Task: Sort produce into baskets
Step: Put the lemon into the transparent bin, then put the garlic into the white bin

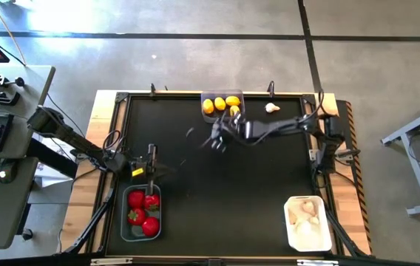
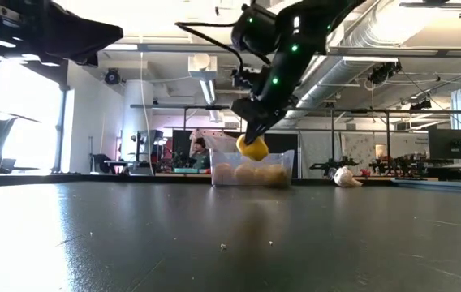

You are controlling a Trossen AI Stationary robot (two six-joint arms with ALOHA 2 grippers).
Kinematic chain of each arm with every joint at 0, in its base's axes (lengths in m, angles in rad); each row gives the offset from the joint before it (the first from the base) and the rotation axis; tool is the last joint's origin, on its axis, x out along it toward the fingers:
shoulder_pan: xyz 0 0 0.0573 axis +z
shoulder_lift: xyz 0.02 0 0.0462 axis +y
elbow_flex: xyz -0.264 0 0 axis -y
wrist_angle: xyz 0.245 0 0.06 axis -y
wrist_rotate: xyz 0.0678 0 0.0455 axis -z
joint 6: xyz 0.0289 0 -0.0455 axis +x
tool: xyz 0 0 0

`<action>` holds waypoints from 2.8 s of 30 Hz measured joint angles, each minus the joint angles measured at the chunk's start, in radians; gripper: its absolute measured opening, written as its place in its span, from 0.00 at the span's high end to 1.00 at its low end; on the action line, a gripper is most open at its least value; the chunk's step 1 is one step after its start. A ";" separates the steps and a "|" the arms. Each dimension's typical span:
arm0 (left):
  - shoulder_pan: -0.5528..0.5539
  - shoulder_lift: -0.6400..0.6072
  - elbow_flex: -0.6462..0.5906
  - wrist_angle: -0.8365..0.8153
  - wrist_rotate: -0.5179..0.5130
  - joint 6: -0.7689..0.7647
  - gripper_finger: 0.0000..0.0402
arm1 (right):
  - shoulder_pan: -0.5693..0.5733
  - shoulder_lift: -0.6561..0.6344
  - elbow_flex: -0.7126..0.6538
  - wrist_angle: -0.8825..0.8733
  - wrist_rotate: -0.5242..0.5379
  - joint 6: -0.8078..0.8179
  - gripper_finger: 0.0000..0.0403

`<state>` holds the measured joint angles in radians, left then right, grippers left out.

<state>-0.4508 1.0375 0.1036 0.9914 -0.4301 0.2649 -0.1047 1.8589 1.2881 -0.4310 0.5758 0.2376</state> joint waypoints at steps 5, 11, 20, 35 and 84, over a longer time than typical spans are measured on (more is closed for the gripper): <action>0.023 0.000 0.000 0.000 0.000 0.000 1.00 | -0.094 -0.001 0.000 0.074 0.009 -0.252 0.83; 0.061 0.000 0.000 0.000 0.000 -0.001 1.00 | -0.171 -0.001 0.000 0.171 -0.009 -0.471 0.83; 0.108 0.000 0.000 -0.001 0.008 -0.005 1.00 | -0.296 0.023 -0.027 0.190 -0.260 -0.662 0.83; 0.154 0.000 0.001 -0.010 0.081 -0.027 1.00 | -0.378 0.041 -0.028 0.231 -0.505 -0.677 0.78; 0.183 0.000 0.001 -0.030 0.081 -0.167 1.00 | -0.380 -0.643 -0.826 0.586 -0.008 0.047 1.00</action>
<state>-0.2676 1.0374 0.1043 0.9611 -0.3492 0.0975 -0.4847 1.2163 0.4623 0.1555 0.5675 0.2847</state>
